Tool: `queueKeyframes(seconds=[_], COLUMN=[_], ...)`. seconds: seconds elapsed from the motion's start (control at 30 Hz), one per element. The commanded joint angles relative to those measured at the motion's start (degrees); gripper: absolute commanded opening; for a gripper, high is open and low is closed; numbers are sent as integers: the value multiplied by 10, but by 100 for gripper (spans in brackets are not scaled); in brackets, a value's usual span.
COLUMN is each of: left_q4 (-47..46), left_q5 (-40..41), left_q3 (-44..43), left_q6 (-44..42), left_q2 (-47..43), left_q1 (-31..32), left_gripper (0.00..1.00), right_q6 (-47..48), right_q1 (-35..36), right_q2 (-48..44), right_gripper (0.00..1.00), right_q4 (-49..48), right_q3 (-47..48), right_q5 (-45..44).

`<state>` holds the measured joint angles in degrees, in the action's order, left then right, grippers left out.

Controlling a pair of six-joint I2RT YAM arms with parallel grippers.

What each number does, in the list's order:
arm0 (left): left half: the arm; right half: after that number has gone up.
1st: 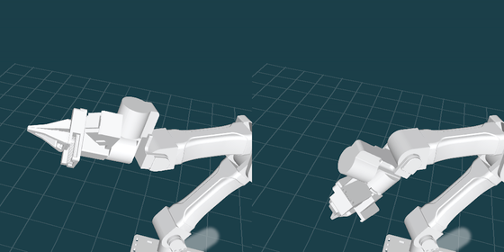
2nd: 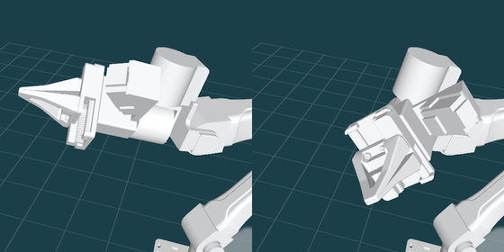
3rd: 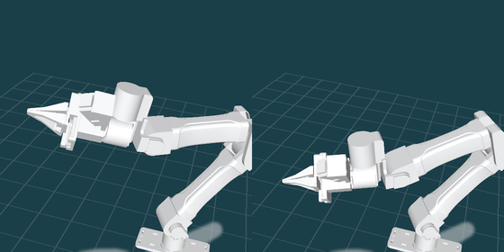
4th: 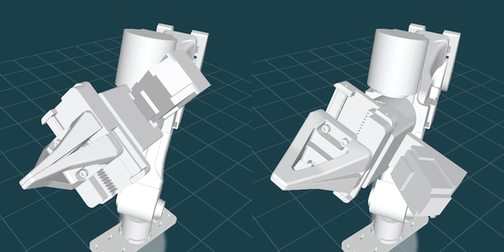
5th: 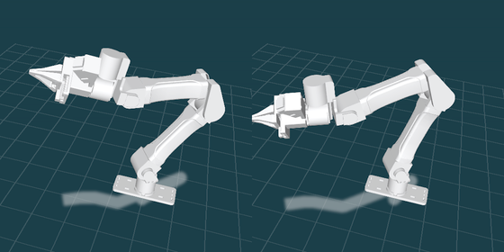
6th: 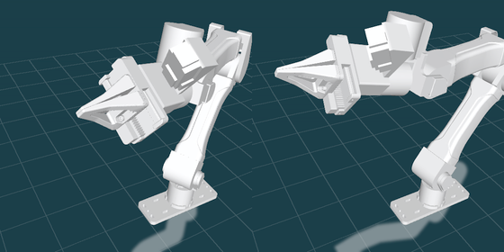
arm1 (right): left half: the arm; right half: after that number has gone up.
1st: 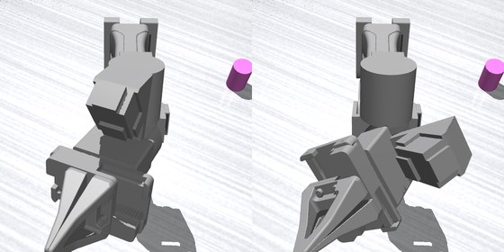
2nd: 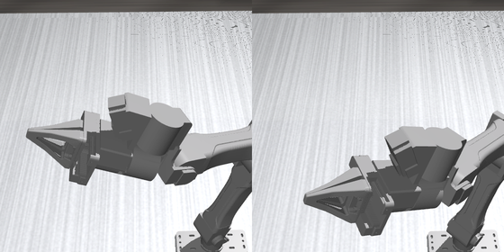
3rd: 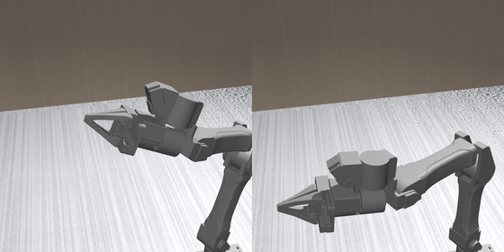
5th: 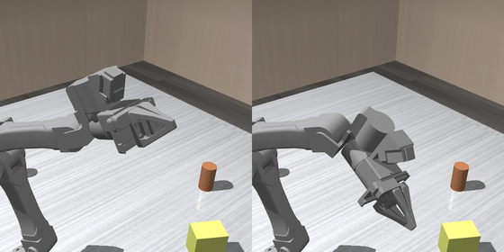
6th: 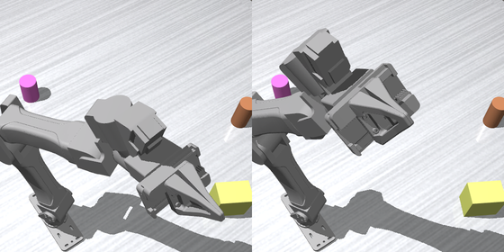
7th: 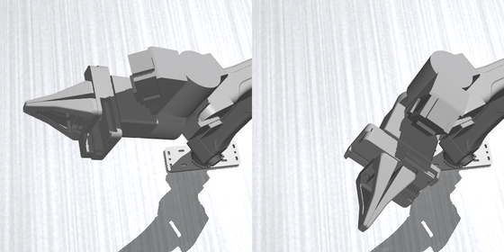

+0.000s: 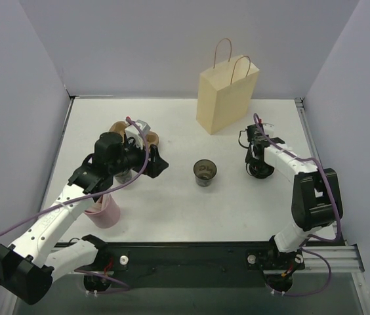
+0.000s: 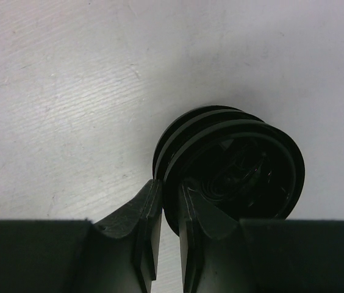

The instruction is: Pack the takeout coffee

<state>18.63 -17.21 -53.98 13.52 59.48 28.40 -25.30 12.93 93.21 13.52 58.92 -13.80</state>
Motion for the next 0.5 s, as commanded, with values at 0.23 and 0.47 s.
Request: queueKeyframes(seconds=[0.23,0.47], left_q4=[-25,-26], left_q5=[-10,-19], left_q3=[-7,-3], left_q6=[-4,-11], left_q2=[-1,-9], left_q1=[-1,0], left_gripper=[94,94], right_q6=[25,24], right_q1=[-16,-16], right_q2=[-56,-91], right_gripper=[17,15], right_q4=[47,85], right_q3=[28,40], right_q5=[9,52])
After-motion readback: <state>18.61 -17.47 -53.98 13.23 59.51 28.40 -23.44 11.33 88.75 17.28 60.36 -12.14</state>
